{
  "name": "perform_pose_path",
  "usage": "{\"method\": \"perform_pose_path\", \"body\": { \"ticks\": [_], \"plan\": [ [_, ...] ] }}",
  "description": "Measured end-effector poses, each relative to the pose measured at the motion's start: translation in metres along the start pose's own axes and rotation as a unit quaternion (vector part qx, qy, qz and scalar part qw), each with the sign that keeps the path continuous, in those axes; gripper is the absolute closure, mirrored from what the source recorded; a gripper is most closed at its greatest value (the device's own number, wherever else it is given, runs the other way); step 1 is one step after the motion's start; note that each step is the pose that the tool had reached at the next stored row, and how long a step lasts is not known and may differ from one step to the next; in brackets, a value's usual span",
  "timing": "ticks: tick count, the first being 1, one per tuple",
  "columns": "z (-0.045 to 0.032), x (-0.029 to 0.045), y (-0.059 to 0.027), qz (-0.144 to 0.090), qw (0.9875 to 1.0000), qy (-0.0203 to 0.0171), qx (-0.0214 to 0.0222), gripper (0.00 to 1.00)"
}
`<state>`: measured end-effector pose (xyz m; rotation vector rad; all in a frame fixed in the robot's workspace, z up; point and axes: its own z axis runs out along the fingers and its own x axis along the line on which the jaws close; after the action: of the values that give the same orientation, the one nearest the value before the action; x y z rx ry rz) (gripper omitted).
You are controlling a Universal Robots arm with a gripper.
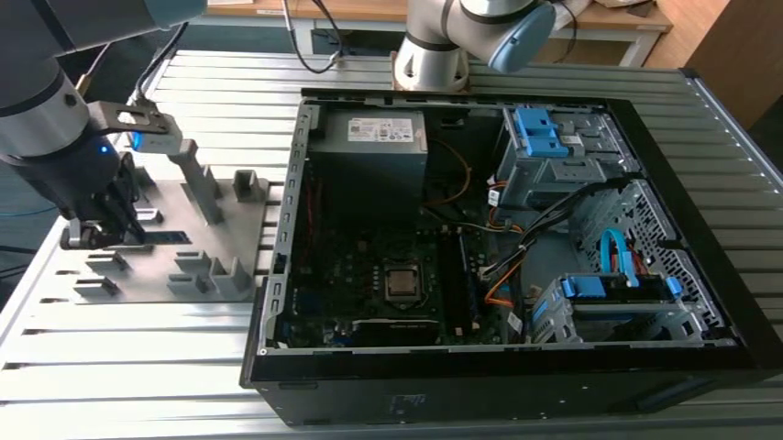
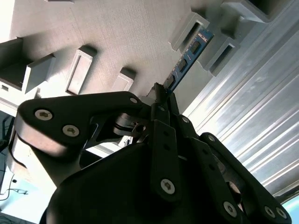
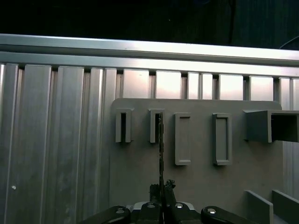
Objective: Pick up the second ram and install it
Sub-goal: 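Pick up the second ram and move it above second insertion slot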
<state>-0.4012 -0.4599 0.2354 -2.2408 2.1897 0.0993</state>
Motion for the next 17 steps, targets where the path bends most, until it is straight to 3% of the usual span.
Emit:
{"method": "perform_pose_path", "body": {
  "ticks": [17],
  "plan": [
    [-0.0138, -0.0007, 0.0005, 0.000, 1.0000, 0.0000, 0.0000, 0.86]
  ]
}}
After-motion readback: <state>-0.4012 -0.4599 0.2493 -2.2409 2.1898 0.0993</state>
